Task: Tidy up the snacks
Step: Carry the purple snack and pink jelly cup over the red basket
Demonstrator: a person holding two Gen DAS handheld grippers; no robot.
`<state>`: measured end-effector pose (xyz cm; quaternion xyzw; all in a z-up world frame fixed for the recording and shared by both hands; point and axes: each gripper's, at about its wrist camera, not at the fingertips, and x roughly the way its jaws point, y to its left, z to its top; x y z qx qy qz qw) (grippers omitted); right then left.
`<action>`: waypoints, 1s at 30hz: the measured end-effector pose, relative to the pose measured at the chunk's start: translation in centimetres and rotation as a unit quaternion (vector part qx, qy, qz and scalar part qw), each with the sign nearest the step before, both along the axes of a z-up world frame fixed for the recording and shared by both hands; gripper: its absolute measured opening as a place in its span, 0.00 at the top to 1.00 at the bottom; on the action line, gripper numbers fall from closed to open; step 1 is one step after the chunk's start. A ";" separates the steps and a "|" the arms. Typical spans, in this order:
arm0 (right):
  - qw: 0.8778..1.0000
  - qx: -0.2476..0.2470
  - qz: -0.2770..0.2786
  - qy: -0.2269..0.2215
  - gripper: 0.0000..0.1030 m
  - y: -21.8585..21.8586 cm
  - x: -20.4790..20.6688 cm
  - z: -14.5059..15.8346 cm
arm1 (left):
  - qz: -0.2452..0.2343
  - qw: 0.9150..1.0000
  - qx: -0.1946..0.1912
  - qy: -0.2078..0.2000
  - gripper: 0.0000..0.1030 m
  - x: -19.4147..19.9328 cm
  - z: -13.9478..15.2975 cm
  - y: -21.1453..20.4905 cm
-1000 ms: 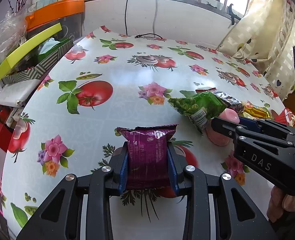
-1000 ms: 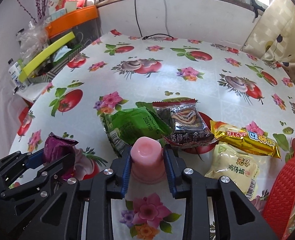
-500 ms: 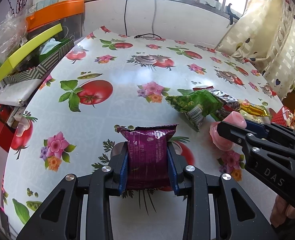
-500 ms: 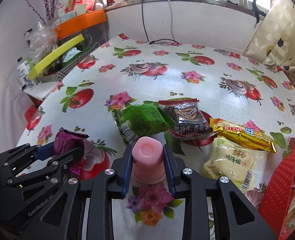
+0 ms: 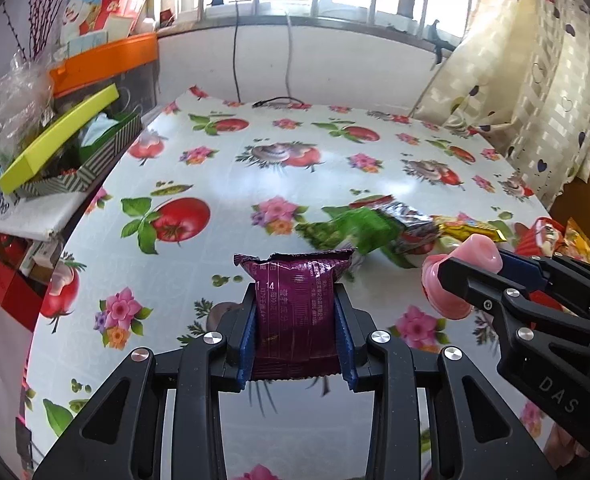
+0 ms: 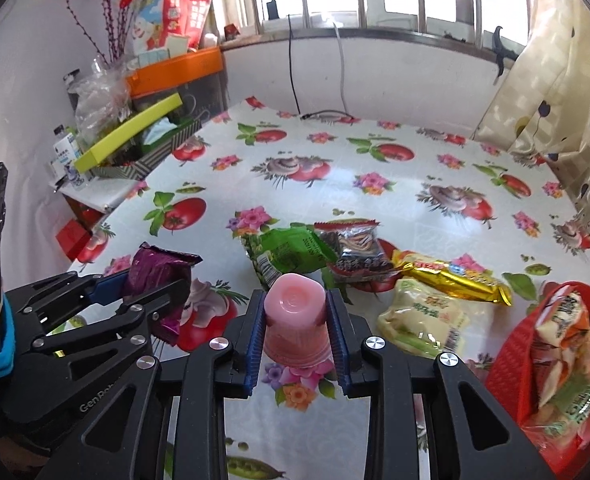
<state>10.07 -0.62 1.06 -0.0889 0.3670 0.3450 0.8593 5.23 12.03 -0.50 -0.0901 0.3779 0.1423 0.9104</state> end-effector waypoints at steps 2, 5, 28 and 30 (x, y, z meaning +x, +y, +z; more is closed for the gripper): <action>1.000 0.003 -0.002 -0.004 0.75 -0.4 -0.3 0.4 | -0.003 1.000 0.002 -0.004 0.66 -0.1 0.4 -0.5; 1.000 0.006 -0.004 -0.009 0.75 -1.0 -0.7 0.8 | -0.008 1.000 0.007 -0.009 0.66 -0.3 1.0 -1.3; 0.996 0.027 -0.068 -0.041 0.75 -8.8 -2.3 3.4 | -0.082 0.996 0.024 -0.026 0.66 0.9 3.4 -8.8; 0.996 0.026 -0.079 -0.042 0.75 -9.8 -2.3 3.5 | -0.095 0.995 0.022 -0.026 0.66 1.3 3.5 -9.8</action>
